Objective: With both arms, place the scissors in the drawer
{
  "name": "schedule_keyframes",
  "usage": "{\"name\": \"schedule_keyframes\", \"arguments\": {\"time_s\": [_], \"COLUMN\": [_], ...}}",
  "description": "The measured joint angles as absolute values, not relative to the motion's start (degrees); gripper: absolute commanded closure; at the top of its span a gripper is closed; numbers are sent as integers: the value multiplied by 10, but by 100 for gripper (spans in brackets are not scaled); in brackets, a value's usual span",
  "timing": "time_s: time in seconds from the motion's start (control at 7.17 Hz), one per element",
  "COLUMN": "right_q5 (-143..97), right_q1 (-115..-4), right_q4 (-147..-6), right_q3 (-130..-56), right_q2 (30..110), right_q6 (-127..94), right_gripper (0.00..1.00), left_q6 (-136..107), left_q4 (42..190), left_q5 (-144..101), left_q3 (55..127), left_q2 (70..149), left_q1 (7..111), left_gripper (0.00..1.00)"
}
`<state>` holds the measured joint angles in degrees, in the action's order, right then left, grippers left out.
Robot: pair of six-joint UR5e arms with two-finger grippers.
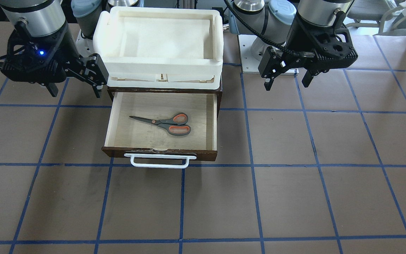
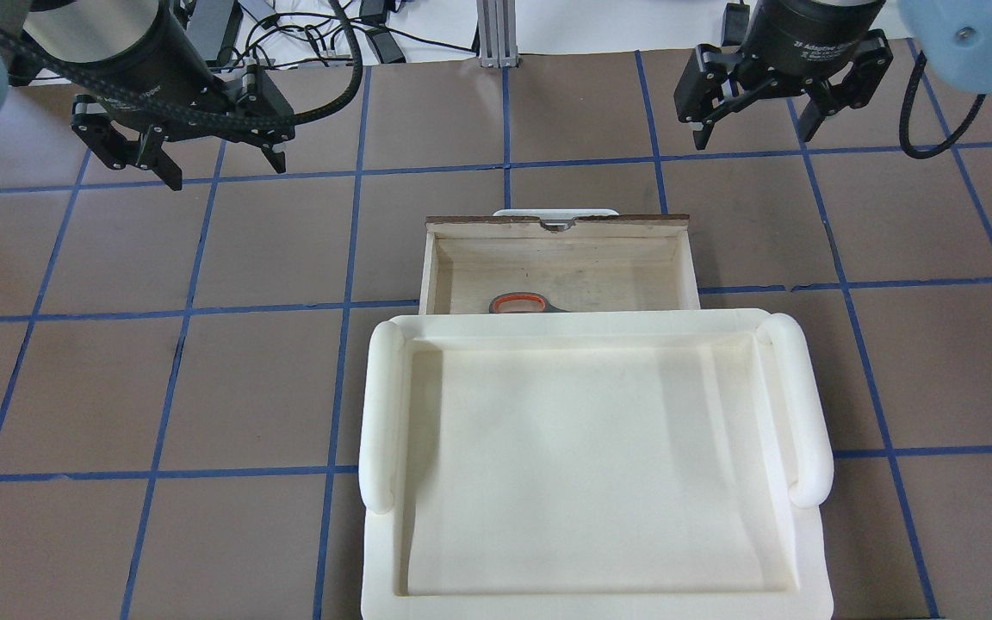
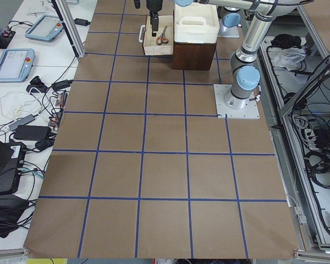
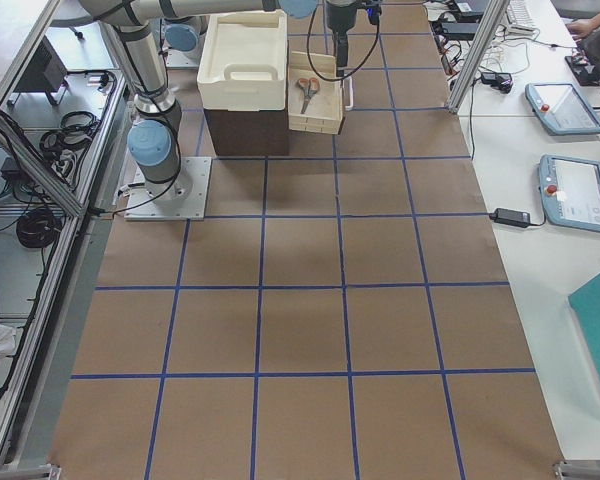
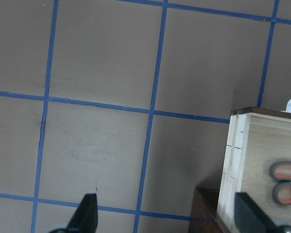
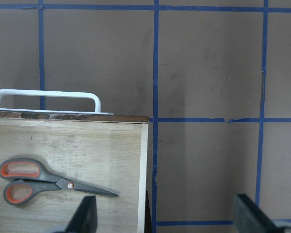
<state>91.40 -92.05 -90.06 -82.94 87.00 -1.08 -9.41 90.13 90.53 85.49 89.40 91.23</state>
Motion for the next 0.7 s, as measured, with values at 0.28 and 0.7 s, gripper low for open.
{"name": "schedule_keyframes", "arguments": {"time_s": [0.28,0.7], "right_q5": [915,916], "right_q1": [-920,-920], "right_q4": [-902,-904], "right_q3": [-833,-835], "right_q2": [871,873], "right_q6": [-6,-6], "right_gripper": [0,0], "left_q6": [-94,-94], "left_q4": [902,901], "left_q5": [905,904], "left_q3": [855,855], "left_q2": [894,893], "left_q1": [913,914], "left_gripper": [0,0]}}
